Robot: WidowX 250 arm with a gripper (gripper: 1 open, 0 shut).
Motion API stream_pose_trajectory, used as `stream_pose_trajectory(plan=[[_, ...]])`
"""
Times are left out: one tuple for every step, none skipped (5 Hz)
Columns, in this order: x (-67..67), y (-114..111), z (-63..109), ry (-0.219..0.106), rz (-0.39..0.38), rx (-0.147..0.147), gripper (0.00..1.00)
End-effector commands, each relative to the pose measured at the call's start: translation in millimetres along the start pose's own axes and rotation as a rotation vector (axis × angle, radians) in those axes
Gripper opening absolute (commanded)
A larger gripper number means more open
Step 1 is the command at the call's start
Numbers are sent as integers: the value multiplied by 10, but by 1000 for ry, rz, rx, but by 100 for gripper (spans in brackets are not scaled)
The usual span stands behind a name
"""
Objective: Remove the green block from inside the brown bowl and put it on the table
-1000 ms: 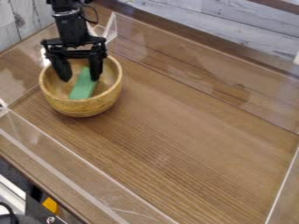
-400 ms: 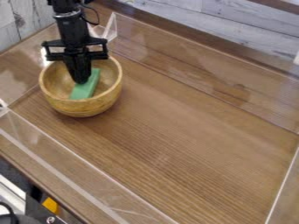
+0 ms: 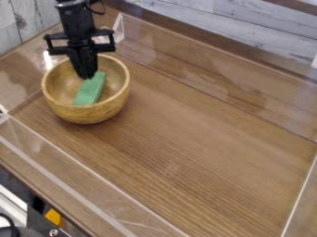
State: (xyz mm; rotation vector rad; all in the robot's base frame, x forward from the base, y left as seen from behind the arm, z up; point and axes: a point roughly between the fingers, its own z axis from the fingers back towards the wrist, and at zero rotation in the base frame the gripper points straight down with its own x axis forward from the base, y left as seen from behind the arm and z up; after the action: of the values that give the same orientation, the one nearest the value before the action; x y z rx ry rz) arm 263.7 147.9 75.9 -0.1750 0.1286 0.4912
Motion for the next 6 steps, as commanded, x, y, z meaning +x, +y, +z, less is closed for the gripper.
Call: stream_pose_trajectory(plan=[[25,-47,395,-93,-14,-11,0],[4,-74,549,-103,-14,-29,0],[9,-43,527,-105,-12,-26,100],[21,-8,491,-108,-10,-21,100],[18,2,442,-108,-12,-12,100],[14,22,381,-104,-14,-1,100]])
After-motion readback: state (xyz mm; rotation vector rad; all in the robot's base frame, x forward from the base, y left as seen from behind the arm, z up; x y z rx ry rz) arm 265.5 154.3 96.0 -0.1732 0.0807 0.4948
